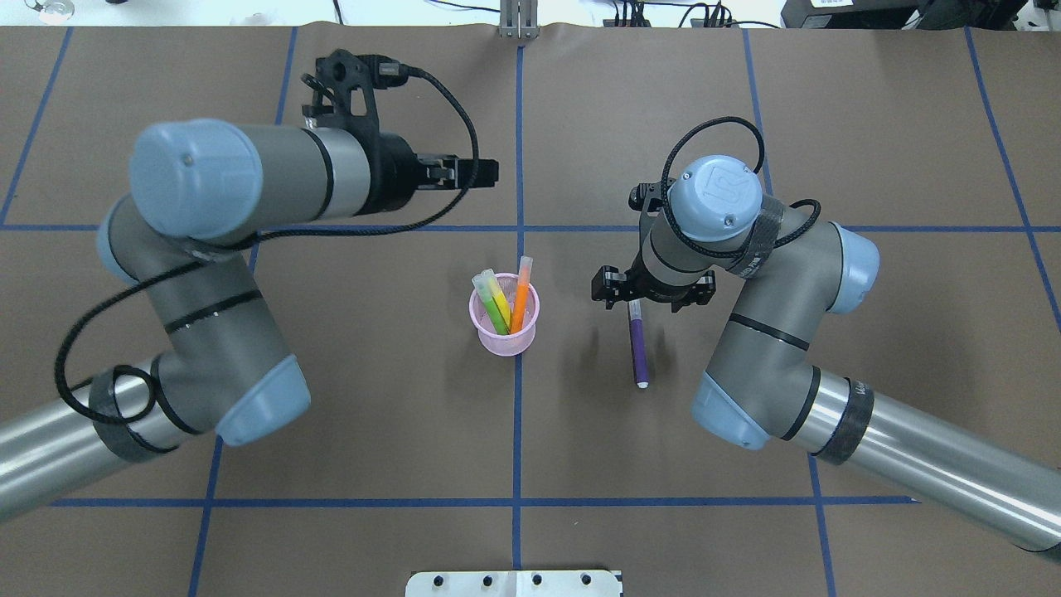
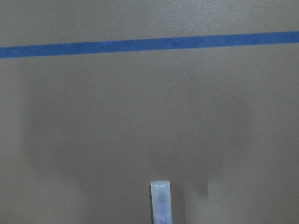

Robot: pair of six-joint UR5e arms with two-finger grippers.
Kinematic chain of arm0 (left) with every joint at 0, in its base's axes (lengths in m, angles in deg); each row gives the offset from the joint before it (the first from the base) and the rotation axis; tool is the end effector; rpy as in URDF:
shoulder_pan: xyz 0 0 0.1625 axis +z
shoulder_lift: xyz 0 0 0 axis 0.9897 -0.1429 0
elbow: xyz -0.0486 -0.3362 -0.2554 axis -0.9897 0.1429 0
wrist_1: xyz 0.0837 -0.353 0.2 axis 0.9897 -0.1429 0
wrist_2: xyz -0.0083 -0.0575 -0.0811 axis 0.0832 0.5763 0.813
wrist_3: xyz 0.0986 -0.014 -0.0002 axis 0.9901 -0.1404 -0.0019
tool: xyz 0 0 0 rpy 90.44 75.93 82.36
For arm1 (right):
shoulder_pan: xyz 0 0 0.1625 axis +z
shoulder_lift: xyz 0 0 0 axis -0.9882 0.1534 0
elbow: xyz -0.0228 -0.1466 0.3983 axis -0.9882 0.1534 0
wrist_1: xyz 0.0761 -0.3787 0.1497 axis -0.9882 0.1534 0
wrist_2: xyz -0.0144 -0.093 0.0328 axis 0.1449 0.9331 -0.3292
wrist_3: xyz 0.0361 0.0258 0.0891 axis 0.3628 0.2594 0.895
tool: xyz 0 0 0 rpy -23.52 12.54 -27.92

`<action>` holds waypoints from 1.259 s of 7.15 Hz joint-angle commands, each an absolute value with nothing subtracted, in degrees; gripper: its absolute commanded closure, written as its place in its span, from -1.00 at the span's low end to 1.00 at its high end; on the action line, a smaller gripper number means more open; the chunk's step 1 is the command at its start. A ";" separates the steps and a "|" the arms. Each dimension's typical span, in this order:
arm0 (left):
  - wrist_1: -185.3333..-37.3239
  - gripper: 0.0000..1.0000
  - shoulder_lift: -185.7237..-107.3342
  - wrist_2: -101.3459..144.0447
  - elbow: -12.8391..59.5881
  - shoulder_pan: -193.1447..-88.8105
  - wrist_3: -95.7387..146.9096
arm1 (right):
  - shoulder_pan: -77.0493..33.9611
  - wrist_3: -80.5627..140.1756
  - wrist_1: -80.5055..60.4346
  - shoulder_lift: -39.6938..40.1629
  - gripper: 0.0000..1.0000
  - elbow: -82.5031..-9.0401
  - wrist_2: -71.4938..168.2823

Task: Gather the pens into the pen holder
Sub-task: 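Grasp the purple marker with the right gripper while the left arm withdraws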

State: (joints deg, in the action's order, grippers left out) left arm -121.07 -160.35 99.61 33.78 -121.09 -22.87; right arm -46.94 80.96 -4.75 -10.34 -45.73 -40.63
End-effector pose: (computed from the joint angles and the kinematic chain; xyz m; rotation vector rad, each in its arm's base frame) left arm 0.4101 -0.4860 0.1581 0.6483 1.2556 -0.0600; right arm -0.5081 -0.4618 0.3133 0.0161 -0.8050 0.0566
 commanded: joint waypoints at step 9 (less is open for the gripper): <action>-118.62 -1.00 -158.31 111.96 33.04 -130.30 -20.86 | -47.87 80.72 -5.04 -10.42 0.13 -44.01 -40.64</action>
